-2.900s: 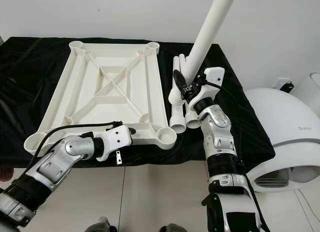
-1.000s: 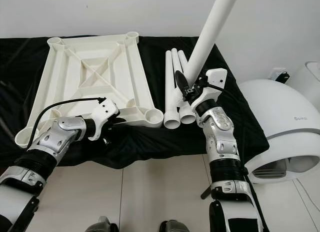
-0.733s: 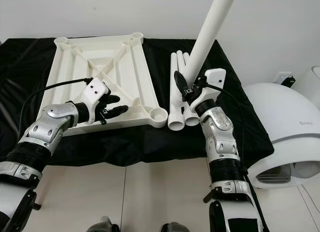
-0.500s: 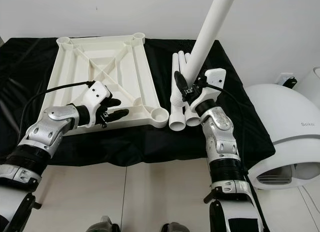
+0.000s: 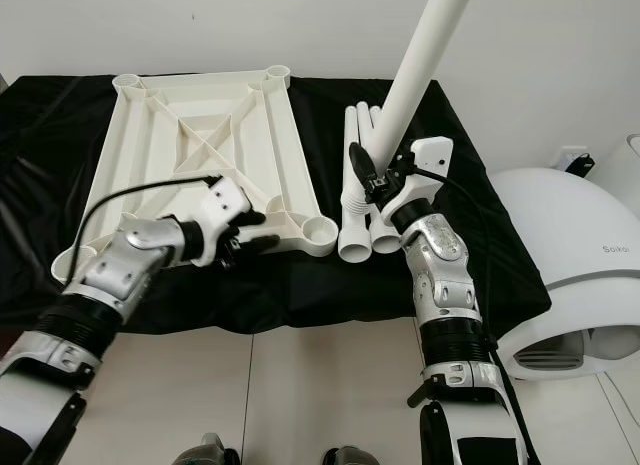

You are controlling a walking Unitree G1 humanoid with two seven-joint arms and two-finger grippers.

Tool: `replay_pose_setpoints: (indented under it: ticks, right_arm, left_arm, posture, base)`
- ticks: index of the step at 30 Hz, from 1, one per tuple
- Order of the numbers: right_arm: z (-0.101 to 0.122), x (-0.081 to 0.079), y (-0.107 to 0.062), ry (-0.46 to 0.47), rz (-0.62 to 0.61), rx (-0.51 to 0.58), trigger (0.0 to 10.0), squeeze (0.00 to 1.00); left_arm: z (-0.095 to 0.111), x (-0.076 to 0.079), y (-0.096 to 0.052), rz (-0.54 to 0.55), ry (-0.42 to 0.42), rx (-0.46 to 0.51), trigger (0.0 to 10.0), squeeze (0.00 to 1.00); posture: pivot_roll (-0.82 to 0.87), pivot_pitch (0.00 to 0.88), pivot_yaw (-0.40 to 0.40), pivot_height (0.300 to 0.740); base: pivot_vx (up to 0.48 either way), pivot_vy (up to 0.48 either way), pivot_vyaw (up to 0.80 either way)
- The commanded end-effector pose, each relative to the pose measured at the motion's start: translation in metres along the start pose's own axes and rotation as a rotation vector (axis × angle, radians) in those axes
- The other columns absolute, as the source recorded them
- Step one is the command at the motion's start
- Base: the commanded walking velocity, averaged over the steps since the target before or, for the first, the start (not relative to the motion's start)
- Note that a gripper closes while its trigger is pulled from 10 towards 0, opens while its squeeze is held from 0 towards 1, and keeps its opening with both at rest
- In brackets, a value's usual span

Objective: Building children table

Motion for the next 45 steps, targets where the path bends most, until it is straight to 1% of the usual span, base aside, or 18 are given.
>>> replay_pose_setpoints:
  ticks: [1, 2, 5, 7, 8, 9, 11, 16, 23, 24, 25, 33, 36, 37, 43, 44, 45]
  right_arm:
    - [0.006, 0.000, -0.001, 0.001, 0.011, 0.012, 10.0, 0.00]
    - [0.006, 0.000, -0.001, 0.002, 0.016, 0.011, 10.0, 0.00]
    - [0.006, -0.001, -0.002, 0.004, 0.019, 0.010, 10.0, 0.00]
    - [0.006, 0.001, -0.002, -0.007, 0.015, 0.002, 10.0, 0.00]
    - [0.006, 0.001, -0.002, -0.007, 0.015, 0.002, 10.0, 0.00]
    - [0.006, 0.003, -0.003, -0.013, 0.009, -0.006, 10.0, 0.00]
    - [0.006, 0.003, -0.003, -0.013, 0.009, -0.006, 10.0, 0.00]
    - [0.006, 0.009, -0.002, -0.016, -0.029, -0.019, 10.0, 0.00]
    - [0.003, 0.005, -0.003, 0.011, 0.001, -0.056, 10.0, 0.00]
    - [0.002, 0.001, -0.004, 0.011, 0.027, -0.061, 10.0, 0.00]
    - [0.001, -0.004, -0.006, -0.002, 0.060, -0.061, 10.0, 0.00]
    - [0.000, -0.008, -0.007, -0.032, 0.077, -0.058, 10.0, 0.00]
    - [-0.004, -0.011, -0.007, -0.043, 0.097, -0.068, 10.0, 0.00]
    - [-0.006, -0.013, -0.007, -0.043, 0.109, -0.077, 10.0, 0.00]
    - [-0.008, -0.015, -0.008, -0.038, 0.125, -0.088, 10.0, 0.00]
    - [-0.009, -0.018, -0.008, -0.029, 0.151, -0.091, 10.0, 0.00]
    - [-0.009, -0.018, -0.008, -0.029, 0.151, -0.091, 10.0, 0.00]
  left_arm:
    - [-0.004, 0.002, 0.004, -0.015, 0.023, -0.023, 10.0, 0.00]
    - [-0.008, 0.002, 0.007, -0.008, 0.016, -0.038, 10.0, 0.00]
    - [-0.010, 0.002, 0.008, -0.004, 0.011, -0.048, 10.0, 0.00]
    - [-0.017, -0.004, 0.010, 0.036, -0.001, -0.077, 10.0, 0.00]
    - [-0.017, -0.004, 0.010, 0.036, -0.001, -0.077, 10.0, 0.00]
    - [-0.021, -0.009, 0.010, 0.071, -0.002, -0.096, 10.0, 0.00]
    - [-0.021, -0.009, 0.010, 0.071, -0.002, -0.096, 10.0, 0.00]
    - [-0.026, -0.020, 0.011, 0.125, -0.022, -0.118, 10.0, 0.00]
    - [-0.028, -0.024, 0.012, 0.136, -0.050, -0.121, 10.0, 0.00]
    - [-0.027, -0.024, 0.013, 0.132, -0.060, -0.114, 4.2, 0.00]
    - [-0.027, -0.024, 0.013, 0.131, -0.069, -0.105, 0.0, 0.00]
    - [-0.027, -0.024, 0.013, 0.128, -0.072, -0.100, 0.0, 0.00]
    - [-0.029, -0.023, 0.013, 0.129, -0.074, -0.104, 0.0, 0.00]
    - [-0.030, -0.024, 0.013, 0.130, -0.072, -0.110, 7.9, 0.00]
    - [-0.032, -0.024, 0.013, 0.130, -0.067, -0.117, 7.9, 0.00]
    - [-0.034, -0.023, 0.011, 0.123, -0.060, -0.122, 10.0, 0.00]
    - [-0.034, -0.023, 0.011, 0.123, -0.060, -0.122, 10.0, 0.00]
  posture:
    - [-0.01, 0.012, 0.026, 0.740]
    - [-0.01, 0.012, 0.026, 0.740]
    - [-0.01, 0.012, 0.026, 0.740]
    - [-0.02, 0.014, 0.023, 0.740]
    - [-0.02, 0.014, 0.023, 0.740]
    - [-0.02, 0.016, 0.022, 0.740]
    - [-0.02, 0.016, 0.022, 0.740]
    - [-0.03, 0.017, 0.023, 0.740]
    - [-0.03, 0.020, 0.026, 0.740]
    - [-0.03, 0.020, 0.026, 0.740]
    - [-0.03, 0.020, 0.025, 0.740]
    - [-0.03, 0.019, 0.021, 0.740]
    - [-0.02, 0.018, 0.015, 0.740]
    - [-0.02, 0.019, 0.014, 0.740]
    - [-0.02, 0.018, 0.012, 0.740]
    - [-0.01, 0.015, 0.003, 0.740]
    - [-0.01, 0.015, 0.003, 0.740]
  base:
    - [0.000, 0.000, 0.00]
    - [0.000, 0.000, 0.00]
    - [0.000, 0.000, 0.00]
    - [0.000, 0.000, 0.00]
    - [0.000, 0.000, 0.00]
    - [0.000, 0.000, 0.00]
    - [0.000, 0.000, 0.00]
    - [0.000, 0.000, 0.00]
    - [0.000, 0.000, 0.00]
    - [0.000, 0.000, 0.00]
    - [0.000, 0.000, 0.00]
    - [0.000, 0.000, 0.00]
    - [0.000, 0.000, 0.00]
    - [0.000, 0.000, 0.00]
    - [0.000, 0.000, 0.00]
    - [0.000, 0.000, 0.00]
    - [0.000, 0.000, 0.00]
Point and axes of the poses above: a point about 5 cm out from each wrist's last joint towards the gripper, its own y axis pointing out of the wrist towards the gripper, its own z axis along the axis of the wrist's last joint, x = y × z, the point moved 6 cm from there along y, pointing out of the wrist towards the gripper, and after that the axes turned 5 degrees about y, right-handed, at the moved point
